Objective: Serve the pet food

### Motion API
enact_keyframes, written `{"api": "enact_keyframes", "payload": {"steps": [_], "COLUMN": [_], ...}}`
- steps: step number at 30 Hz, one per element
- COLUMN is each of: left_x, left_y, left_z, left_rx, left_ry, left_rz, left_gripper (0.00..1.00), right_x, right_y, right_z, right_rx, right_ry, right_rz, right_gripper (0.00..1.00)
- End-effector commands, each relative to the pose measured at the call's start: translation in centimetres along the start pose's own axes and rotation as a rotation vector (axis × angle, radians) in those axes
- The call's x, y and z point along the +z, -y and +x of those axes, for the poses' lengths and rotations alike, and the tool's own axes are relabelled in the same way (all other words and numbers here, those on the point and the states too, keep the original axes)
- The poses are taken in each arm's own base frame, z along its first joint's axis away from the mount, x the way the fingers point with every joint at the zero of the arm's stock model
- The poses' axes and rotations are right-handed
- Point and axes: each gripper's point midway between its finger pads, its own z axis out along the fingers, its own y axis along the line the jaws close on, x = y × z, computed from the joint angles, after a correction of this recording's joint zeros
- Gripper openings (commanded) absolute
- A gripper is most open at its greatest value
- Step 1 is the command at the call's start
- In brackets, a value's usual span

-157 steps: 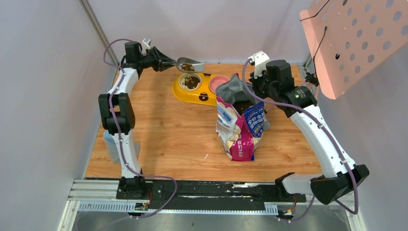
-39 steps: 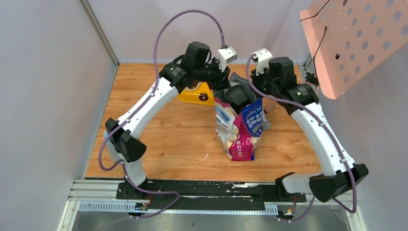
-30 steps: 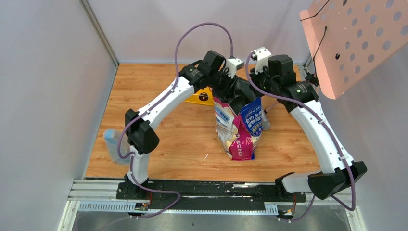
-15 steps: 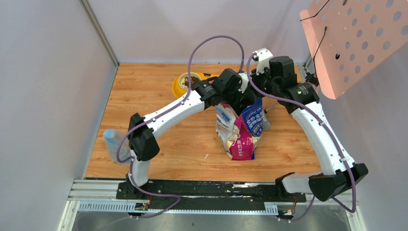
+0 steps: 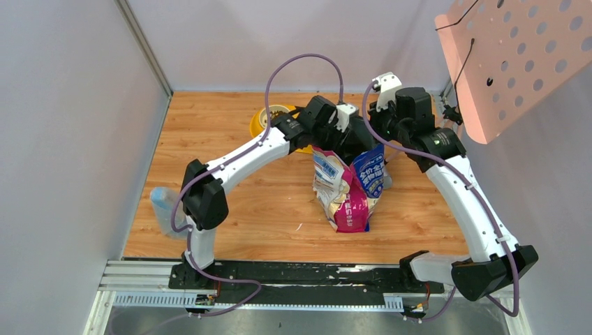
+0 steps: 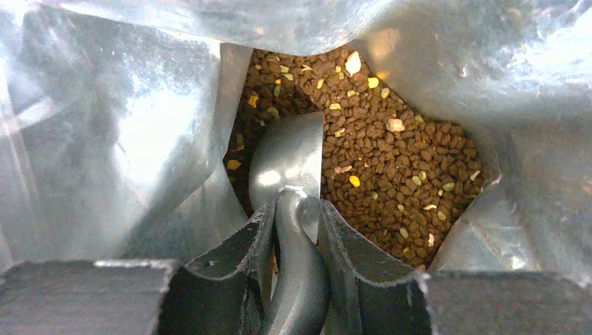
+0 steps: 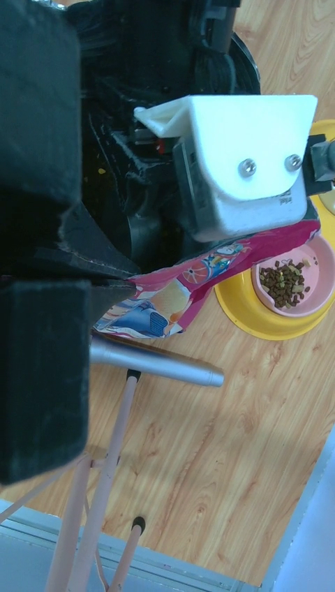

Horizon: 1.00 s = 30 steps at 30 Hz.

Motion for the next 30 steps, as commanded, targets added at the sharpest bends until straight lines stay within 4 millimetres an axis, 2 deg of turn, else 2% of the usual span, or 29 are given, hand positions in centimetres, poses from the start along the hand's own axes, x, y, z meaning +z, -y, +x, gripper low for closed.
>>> {"api": "enact_keyframes", "payload": {"steps": [1, 9, 15, 20, 24, 30], "left_x": [0.3, -1.8, -2.7, -3.3, -4.0, -4.6], "left_y": [1.9, 0.4, 1.3, 1.1, 2.0, 1.9], "left_z": [5.5, 4.5, 3.9, 2.3, 1.3, -0.3], "left_rx": [-0.014, -0.069, -0.057, -0.057, -0.068, -0.044], "left_ry": [-0.190, -0.161, -0.166, -0.132, -0.113, -0.067], "left_rz": [0.185, 0.196, 0.274, 0.301, 0.385, 0.366], "left_gripper": [0.00, 0.00, 0.00, 0.00, 0.00, 0.00], "right_x": [-1.0, -1.6, -2.2, -1.7, -1.5, -1.5], "right_y": [0.7, 0.6, 0.7, 0.3, 0.2, 0.2], "right_z": [-4.0, -4.2, -3.6, -3.2, -3.8, -4.3], "right_rx": [0.022, 0.028, 0.029, 0.035, 0.036, 0.035], "right_ry": [0.163, 0.173, 0.168, 0.148, 0.151, 0.150], "right_rz": [0.024, 0.016, 0.015, -0.003, -0.009, -0.012], "right_gripper": [0.00, 0.00, 0.00, 0.00, 0.00, 0.00]}}
